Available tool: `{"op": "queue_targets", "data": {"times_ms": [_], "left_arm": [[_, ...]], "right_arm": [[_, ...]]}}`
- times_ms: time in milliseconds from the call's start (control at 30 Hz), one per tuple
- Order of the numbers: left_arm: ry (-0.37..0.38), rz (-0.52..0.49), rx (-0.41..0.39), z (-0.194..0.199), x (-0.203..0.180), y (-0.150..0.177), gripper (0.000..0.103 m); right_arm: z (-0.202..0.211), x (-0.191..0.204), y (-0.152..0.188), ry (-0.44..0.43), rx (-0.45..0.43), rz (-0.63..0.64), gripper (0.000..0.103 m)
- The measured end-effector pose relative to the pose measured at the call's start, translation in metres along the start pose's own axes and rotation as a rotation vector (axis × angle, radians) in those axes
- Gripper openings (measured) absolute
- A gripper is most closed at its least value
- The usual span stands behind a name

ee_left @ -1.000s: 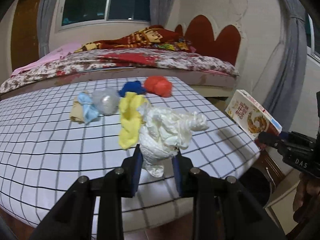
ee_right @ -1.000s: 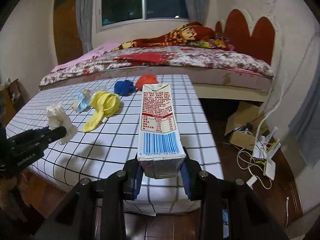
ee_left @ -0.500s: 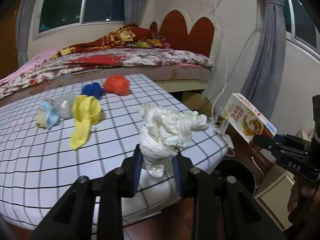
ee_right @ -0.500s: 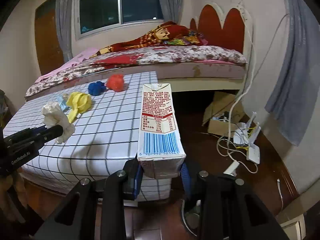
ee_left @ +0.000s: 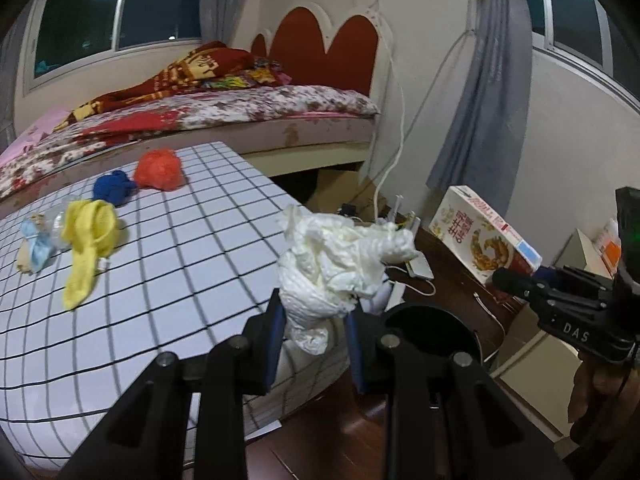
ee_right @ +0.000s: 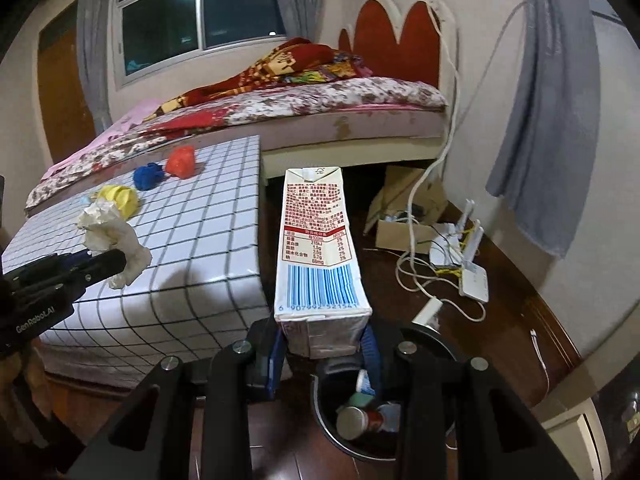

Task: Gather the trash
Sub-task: 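Carry the tissue and milk carton toward the black bin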

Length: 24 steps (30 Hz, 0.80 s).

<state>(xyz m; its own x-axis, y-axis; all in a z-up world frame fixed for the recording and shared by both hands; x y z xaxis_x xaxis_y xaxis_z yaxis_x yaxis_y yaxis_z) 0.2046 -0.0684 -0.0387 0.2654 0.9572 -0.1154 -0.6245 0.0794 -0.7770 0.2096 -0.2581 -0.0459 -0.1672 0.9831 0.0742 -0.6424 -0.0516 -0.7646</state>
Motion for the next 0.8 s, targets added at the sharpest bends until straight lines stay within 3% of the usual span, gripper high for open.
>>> {"op": "queue_targets", "data": {"times_ms": [500, 800], "left_arm": [[0.155, -0.113, 0.09, -0.043, -0.087, 0.015, 0.03], [0.264, -0.156, 0.194, -0.081, -0.127, 0.037, 0.03]], "right_arm": [[0.007, -0.078, 0.045, 0.1, 0.059, -0.088, 0.035], [-0.012, -0.106, 0.071, 0.092, 0.106, -0.115, 0.036]]}}
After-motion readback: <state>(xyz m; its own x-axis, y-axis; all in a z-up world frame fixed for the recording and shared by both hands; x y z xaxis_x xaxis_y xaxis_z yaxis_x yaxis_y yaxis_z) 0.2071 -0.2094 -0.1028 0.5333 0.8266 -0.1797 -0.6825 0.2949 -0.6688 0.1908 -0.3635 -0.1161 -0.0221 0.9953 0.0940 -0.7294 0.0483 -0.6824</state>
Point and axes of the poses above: each gripper's, at about its wrist camera, not at the fingertips, and z roughly against the way its jaws point, x to its left, y to its underside, the point moved 7 cm from there along -z, roughly the way its jaws point, and after that the axes turned 3 degrees about x, right-handed, at the moved point
